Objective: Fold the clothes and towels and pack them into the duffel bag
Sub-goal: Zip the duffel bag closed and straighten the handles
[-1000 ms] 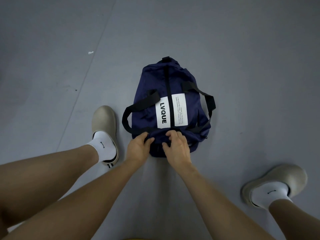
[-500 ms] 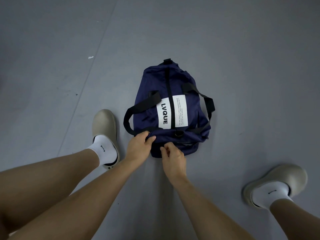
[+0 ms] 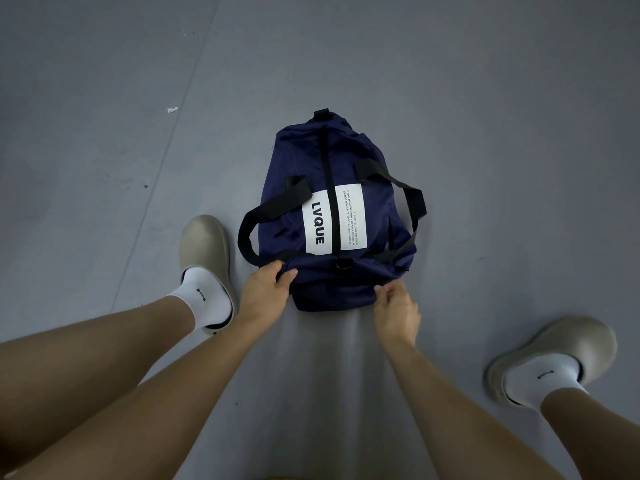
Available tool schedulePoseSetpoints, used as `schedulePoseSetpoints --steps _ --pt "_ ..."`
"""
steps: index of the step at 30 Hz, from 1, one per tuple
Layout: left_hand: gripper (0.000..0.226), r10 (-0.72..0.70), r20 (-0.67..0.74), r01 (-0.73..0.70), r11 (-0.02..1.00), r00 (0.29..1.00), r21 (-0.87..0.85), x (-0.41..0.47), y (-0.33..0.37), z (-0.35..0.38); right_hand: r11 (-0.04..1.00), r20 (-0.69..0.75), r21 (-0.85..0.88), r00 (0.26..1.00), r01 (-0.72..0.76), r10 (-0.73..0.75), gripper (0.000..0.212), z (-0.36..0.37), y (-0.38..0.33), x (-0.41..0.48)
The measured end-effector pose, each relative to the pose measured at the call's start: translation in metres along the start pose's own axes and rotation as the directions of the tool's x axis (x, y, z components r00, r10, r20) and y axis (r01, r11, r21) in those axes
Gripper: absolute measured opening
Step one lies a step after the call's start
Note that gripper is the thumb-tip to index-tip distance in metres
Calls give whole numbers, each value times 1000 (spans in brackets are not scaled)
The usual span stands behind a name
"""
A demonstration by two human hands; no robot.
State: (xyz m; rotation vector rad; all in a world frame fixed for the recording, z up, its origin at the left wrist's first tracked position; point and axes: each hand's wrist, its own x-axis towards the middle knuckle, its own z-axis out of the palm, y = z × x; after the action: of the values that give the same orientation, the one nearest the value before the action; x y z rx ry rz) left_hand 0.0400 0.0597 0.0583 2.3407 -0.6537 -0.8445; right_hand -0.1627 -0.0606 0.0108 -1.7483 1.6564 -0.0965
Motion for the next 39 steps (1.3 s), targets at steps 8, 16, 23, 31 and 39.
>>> schedulePoseSetpoints --steps 8,16,23,31,39 --pt "29 36 -20 -34 996 999 78 2 -7 -4 997 7 -72 999 32 -32 21 -17 15 27" --pt "24 36 -230 -18 997 973 80 -28 -19 11 962 45 -111 968 250 -246 24 -39 23 42" --pt "88 -544 228 590 745 808 -312 -51 20 56 753 226 -354 832 554 -506 35 -44 20 65" --pt "80 -524 367 631 530 769 -566 -5 68 67 745 270 -352 824 566 -498 22 -50 23 46" --pt "22 -382 166 416 808 909 -417 24 43 31 791 513 -303 791 531 -334 24 -9 -15 -18"
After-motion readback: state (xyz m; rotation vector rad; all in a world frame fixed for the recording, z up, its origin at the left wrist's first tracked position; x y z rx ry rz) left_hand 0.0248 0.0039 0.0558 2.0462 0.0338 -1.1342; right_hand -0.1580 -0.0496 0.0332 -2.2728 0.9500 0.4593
